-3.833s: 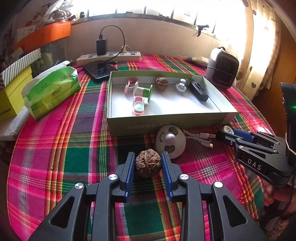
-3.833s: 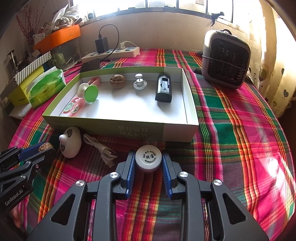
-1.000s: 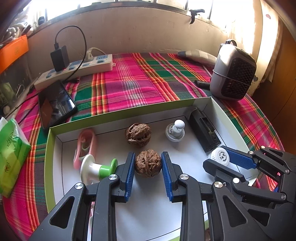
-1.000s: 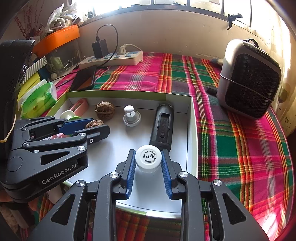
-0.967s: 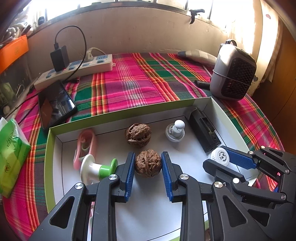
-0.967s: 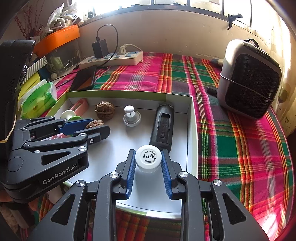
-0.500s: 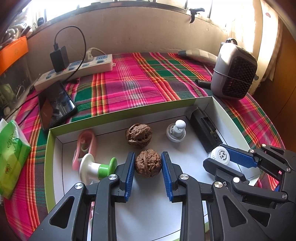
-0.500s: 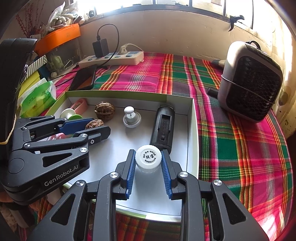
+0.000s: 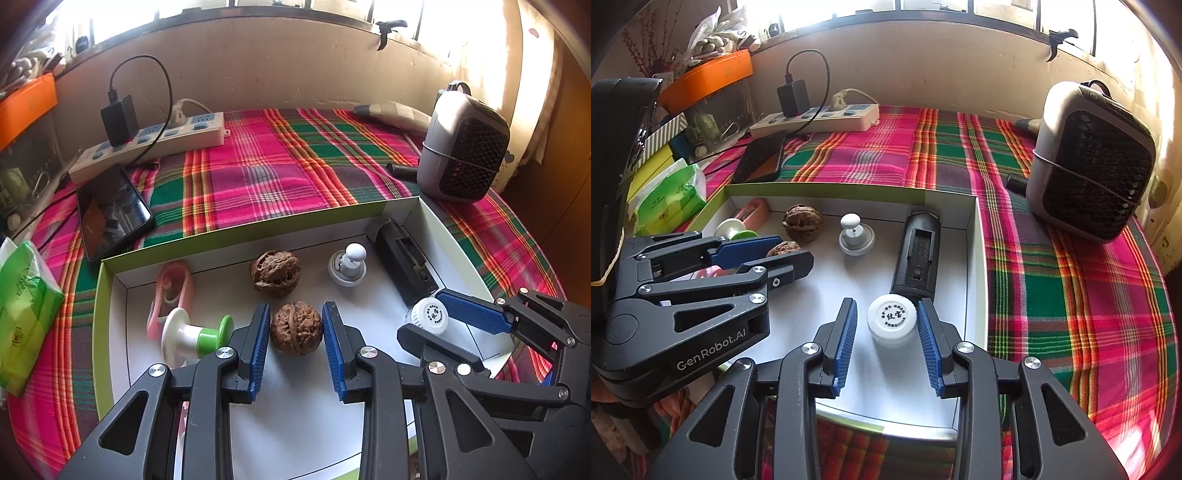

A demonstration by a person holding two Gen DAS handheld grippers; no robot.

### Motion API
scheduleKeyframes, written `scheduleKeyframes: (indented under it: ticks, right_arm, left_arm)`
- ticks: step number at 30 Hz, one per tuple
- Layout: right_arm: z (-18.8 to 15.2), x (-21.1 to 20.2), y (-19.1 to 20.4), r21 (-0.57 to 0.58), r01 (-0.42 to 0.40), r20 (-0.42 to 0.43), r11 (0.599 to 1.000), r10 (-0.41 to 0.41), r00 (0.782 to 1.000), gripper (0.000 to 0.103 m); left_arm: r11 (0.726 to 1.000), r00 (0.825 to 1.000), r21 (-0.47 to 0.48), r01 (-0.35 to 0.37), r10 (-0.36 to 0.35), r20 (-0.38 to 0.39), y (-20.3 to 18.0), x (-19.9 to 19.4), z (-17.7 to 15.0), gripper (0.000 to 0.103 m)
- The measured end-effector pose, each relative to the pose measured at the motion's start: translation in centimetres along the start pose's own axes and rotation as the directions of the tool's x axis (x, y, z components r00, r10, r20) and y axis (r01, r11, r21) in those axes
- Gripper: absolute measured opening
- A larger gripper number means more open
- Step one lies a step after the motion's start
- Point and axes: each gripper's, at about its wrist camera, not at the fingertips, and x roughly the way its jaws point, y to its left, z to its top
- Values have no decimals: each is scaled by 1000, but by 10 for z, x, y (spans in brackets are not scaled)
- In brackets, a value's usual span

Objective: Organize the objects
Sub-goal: 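Open both tools to release the walnut and white container in the box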

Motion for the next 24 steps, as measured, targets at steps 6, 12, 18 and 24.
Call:
scheduleKeyframes:
  ticks: [6,12,18,24]
  right_arm:
    - [-1,-5,-1,14,10,10,1000,-10,1000,41]
    - [-4,-13,-3,32,17,23,999,-18,1000,41]
    - [-7,-24,0,42,20,43,999,-21,999,41]
    - [-12,-37,4,44,20,62,999,-23,998,41]
  left_arm:
    - [1000,1000,1,0,0,10,-1,-8,-2,29]
    - [1000,1000,3,4,-4,29,-2,-19,-4,30]
    - [1000,999,2,-7,7,50,-3,-34,-10,30]
    - [1000,998,3,-9,8,67,-5,-49,-19,30]
